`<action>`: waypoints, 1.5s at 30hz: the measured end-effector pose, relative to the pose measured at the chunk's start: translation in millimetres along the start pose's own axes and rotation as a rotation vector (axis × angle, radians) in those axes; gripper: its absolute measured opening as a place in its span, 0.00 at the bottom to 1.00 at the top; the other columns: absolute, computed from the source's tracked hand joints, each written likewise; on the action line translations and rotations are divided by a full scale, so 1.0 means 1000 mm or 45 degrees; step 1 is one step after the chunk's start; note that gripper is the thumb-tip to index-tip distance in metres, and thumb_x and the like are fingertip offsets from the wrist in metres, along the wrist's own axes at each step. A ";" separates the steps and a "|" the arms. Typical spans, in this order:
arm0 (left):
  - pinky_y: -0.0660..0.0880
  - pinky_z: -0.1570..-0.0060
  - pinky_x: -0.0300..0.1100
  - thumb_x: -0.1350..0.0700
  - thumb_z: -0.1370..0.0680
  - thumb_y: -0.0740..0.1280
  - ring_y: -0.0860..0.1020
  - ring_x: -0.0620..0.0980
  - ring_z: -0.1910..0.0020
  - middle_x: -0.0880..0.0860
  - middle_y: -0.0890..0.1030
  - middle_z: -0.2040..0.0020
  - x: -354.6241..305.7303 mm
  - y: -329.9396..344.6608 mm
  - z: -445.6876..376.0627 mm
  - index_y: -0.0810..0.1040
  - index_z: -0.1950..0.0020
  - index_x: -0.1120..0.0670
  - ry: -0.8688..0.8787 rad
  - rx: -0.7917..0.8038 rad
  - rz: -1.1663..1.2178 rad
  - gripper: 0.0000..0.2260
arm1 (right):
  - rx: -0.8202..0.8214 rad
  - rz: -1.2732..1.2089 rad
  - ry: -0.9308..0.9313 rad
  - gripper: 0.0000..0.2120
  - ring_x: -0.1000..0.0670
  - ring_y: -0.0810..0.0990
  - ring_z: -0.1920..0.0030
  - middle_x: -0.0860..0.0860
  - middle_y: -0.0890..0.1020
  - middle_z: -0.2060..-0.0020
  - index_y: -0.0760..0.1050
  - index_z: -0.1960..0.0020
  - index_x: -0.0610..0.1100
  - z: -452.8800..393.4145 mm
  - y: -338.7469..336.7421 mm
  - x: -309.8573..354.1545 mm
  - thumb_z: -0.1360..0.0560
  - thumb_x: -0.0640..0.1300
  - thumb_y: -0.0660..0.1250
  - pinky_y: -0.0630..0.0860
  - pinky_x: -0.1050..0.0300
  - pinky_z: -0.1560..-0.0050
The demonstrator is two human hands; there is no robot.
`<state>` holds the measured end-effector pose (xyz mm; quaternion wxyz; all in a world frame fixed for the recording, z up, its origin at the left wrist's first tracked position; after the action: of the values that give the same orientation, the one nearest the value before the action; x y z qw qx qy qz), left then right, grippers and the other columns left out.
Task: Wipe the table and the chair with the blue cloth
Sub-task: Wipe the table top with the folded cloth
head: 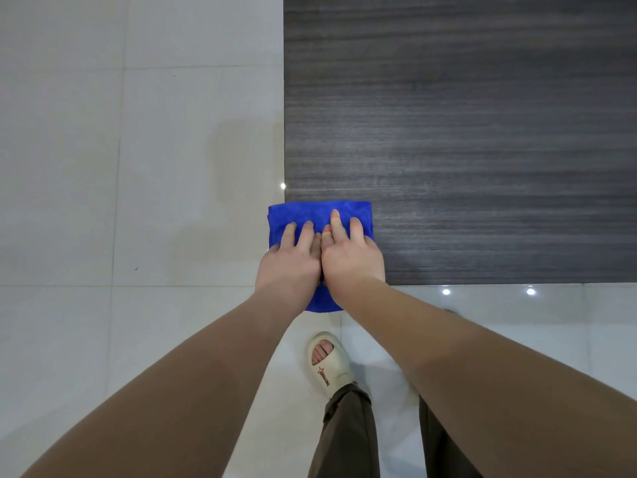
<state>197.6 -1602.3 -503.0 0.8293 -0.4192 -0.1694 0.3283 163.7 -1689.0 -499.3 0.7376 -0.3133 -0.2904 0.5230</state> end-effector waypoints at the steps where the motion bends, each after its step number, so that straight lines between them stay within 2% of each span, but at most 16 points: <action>1: 0.68 0.35 0.47 0.52 0.18 0.61 0.49 0.58 0.21 0.55 0.49 0.20 0.000 -0.003 -0.004 0.48 0.19 0.55 -0.021 0.006 0.007 0.32 | -0.013 -0.020 0.008 0.32 0.40 0.47 0.23 0.47 0.42 0.21 0.47 0.20 0.42 -0.004 -0.004 -0.002 0.19 0.50 0.57 0.59 0.49 0.27; 7: 0.68 0.34 0.49 0.52 0.19 0.63 0.48 0.58 0.21 0.54 0.49 0.21 0.010 -0.030 -0.040 0.47 0.19 0.54 -0.072 -0.008 0.036 0.34 | -0.055 -0.082 0.013 0.32 0.41 0.47 0.23 0.48 0.44 0.21 0.51 0.21 0.44 -0.033 -0.034 -0.011 0.20 0.50 0.60 0.60 0.50 0.28; 11: 0.69 0.36 0.50 0.53 0.19 0.63 0.45 0.57 0.21 0.53 0.48 0.21 0.012 -0.038 -0.048 0.45 0.19 0.53 -0.091 0.025 0.064 0.35 | -0.039 -0.084 0.014 0.36 0.41 0.47 0.23 0.48 0.44 0.21 0.50 0.21 0.44 -0.041 -0.044 -0.014 0.22 0.52 0.63 0.63 0.49 0.32; 17: 0.66 0.31 0.50 0.55 0.19 0.64 0.43 0.57 0.21 0.52 0.43 0.20 0.002 -0.041 -0.049 0.43 0.19 0.54 -0.152 0.062 0.090 0.37 | -0.057 -0.117 -0.012 0.35 0.42 0.47 0.23 0.48 0.42 0.21 0.48 0.21 0.44 -0.038 -0.044 -0.023 0.21 0.48 0.63 0.63 0.50 0.31; 21: 0.64 0.30 0.51 0.55 0.19 0.63 0.43 0.59 0.21 0.53 0.44 0.20 -0.019 -0.049 -0.057 0.43 0.19 0.54 -0.146 0.061 0.079 0.36 | -0.097 -0.184 0.003 0.32 0.44 0.46 0.23 0.50 0.42 0.21 0.48 0.20 0.44 -0.038 -0.044 -0.046 0.19 0.46 0.59 0.62 0.51 0.30; 28: 0.68 0.34 0.51 0.57 0.19 0.63 0.45 0.61 0.21 0.55 0.46 0.21 -0.060 -0.067 -0.075 0.43 0.19 0.55 -0.137 0.104 0.018 0.36 | -0.103 -0.190 0.006 0.31 0.45 0.46 0.22 0.51 0.43 0.21 0.50 0.20 0.45 -0.036 -0.047 -0.091 0.19 0.46 0.59 0.65 0.51 0.32; 34: 0.66 0.31 0.51 0.55 0.20 0.64 0.47 0.63 0.23 0.56 0.47 0.21 -0.097 -0.073 -0.090 0.45 0.20 0.56 -0.090 0.084 -0.031 0.36 | -0.102 -0.207 0.035 0.30 0.45 0.45 0.22 0.51 0.42 0.21 0.49 0.20 0.45 -0.027 -0.047 -0.131 0.18 0.45 0.58 0.65 0.51 0.32; 45: 0.70 0.37 0.50 0.55 0.19 0.63 0.50 0.64 0.24 0.56 0.49 0.22 -0.168 -0.089 -0.110 0.47 0.20 0.56 -0.043 0.068 -0.056 0.34 | -0.116 -0.223 0.062 0.33 0.45 0.46 0.22 0.51 0.43 0.21 0.49 0.20 0.45 -0.009 -0.040 -0.205 0.20 0.46 0.62 0.66 0.51 0.32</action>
<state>172.8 -1820.6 -497.1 0.8442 -0.3873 -0.1837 0.3216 135.6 -1896.4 -495.3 0.7723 -0.3325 -0.3220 0.4350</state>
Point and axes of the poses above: each hand's wrist, its own z-axis away from the middle knuckle, its own y-axis out of the palm, x = y × z, the point moved 4 cm from there along -z, towards the middle knuckle
